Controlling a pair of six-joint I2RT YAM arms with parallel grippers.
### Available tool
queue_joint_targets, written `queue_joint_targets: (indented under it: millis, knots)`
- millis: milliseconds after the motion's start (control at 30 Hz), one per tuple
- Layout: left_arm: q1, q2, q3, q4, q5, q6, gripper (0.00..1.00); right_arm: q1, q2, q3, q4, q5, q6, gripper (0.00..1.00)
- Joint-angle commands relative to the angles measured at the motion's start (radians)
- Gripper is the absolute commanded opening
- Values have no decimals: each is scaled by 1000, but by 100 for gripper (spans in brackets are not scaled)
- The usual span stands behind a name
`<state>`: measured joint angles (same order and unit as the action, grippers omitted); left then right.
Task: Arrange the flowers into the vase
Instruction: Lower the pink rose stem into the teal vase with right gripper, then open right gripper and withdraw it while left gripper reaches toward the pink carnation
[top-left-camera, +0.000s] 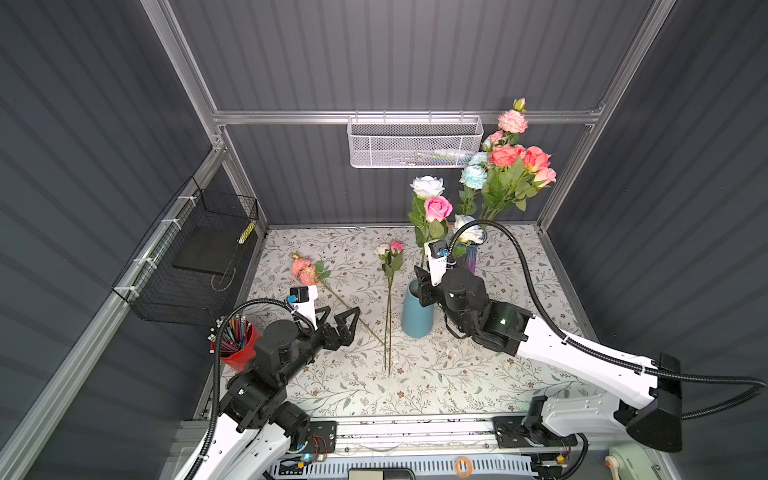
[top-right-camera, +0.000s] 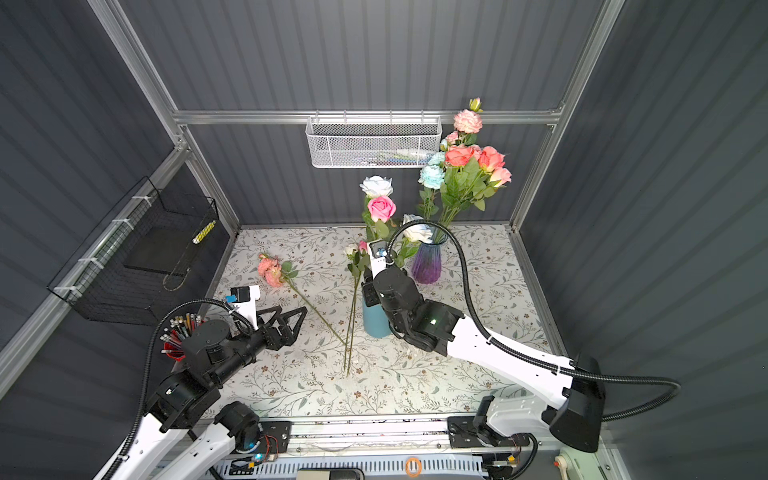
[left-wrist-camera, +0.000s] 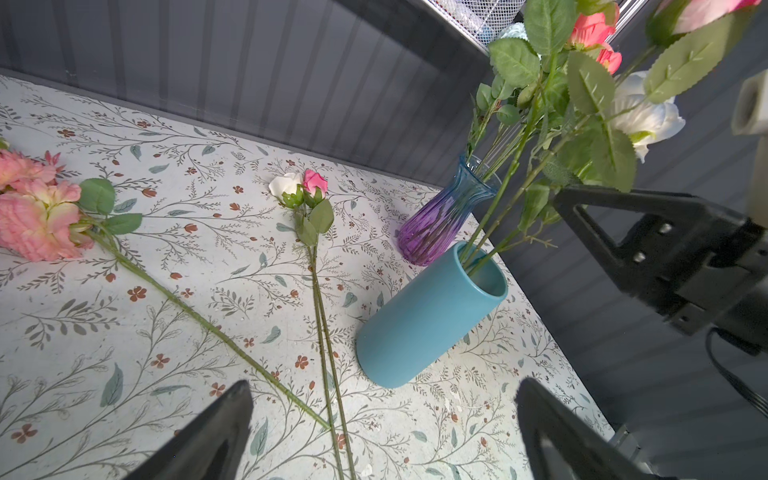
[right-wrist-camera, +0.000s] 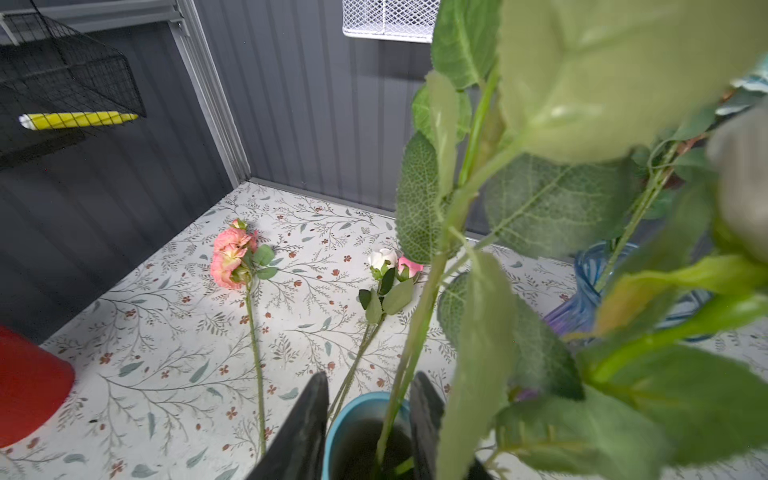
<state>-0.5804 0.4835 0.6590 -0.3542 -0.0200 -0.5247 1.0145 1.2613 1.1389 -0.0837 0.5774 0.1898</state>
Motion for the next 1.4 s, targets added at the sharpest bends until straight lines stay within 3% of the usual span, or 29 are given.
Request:
queue_joint_targets:
  millis: [0, 400, 567, 700, 833, 933, 1067, 1167, 1367]
  knots:
    - [-4, 12, -14, 35, 20, -14, 99, 30, -45, 22, -39, 72, 13, 41]
    - [-4, 79, -11, 45, 0, -38, 96, 110, -201, 26, -187, 108, 74, 42]
    - [-4, 197, 29, -113, -185, -111, 83, 134, -324, -45, -248, 127, 141, 39]
    - [-4, 321, 56, -183, -243, -160, 65, 133, -427, -146, -286, 185, 195, 37]
    - [2, 450, 104, -206, -310, -194, 62, 122, -506, -252, -350, 204, 268, 37]
    - [53, 587, 189, -241, -346, -200, 62, 107, -546, -318, -372, 192, 313, 37]
    - [178, 797, 301, -228, -250, -148, 60, 83, -592, -384, -368, 177, 346, 37]
    - [226, 933, 384, -223, -248, -127, 55, 70, -623, -418, -359, 170, 368, 37]
    - [317, 1163, 540, -258, -222, -153, 59, 62, -692, -488, -348, 166, 395, 39]
